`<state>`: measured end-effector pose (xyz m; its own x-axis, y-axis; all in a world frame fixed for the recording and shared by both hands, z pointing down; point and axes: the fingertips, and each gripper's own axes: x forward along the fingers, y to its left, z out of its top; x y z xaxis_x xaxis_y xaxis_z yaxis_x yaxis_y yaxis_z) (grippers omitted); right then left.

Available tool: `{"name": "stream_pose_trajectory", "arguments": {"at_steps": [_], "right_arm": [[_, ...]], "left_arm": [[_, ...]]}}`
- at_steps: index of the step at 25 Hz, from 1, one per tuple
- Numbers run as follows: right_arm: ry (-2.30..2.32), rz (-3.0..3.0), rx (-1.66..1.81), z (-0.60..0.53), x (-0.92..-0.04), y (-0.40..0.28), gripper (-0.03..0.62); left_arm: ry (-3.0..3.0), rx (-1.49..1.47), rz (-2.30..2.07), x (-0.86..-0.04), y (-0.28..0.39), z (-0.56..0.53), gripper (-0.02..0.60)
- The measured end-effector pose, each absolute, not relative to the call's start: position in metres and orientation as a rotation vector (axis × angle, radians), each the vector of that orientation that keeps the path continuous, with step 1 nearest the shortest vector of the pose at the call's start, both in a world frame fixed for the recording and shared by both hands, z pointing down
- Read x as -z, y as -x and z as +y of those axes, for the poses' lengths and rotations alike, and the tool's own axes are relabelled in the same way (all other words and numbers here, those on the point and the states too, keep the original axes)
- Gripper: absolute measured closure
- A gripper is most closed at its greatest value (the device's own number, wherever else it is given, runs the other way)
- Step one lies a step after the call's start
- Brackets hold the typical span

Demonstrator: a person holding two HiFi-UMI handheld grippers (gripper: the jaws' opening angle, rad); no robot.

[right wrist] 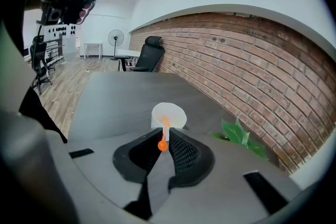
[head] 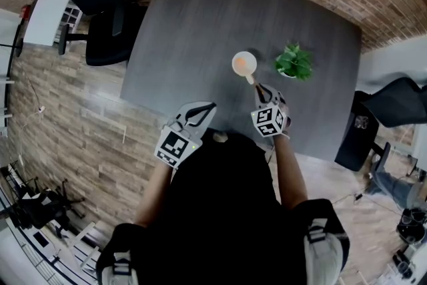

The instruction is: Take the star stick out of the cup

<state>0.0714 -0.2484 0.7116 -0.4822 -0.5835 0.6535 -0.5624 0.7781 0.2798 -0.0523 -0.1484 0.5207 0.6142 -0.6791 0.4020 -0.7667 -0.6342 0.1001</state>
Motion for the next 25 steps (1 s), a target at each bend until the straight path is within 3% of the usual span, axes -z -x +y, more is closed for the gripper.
{"name": "stream_pose_trajectory", "arguments": {"at_steps": [25], "right_arm": [[-0.83, -2.172, 0.056, -0.249, -0.713, -0.064, 0.579]], "left_arm": [[-2.558, -0.508, -1.266, -0.519, 0.075, -0.138, 0.58]]}}
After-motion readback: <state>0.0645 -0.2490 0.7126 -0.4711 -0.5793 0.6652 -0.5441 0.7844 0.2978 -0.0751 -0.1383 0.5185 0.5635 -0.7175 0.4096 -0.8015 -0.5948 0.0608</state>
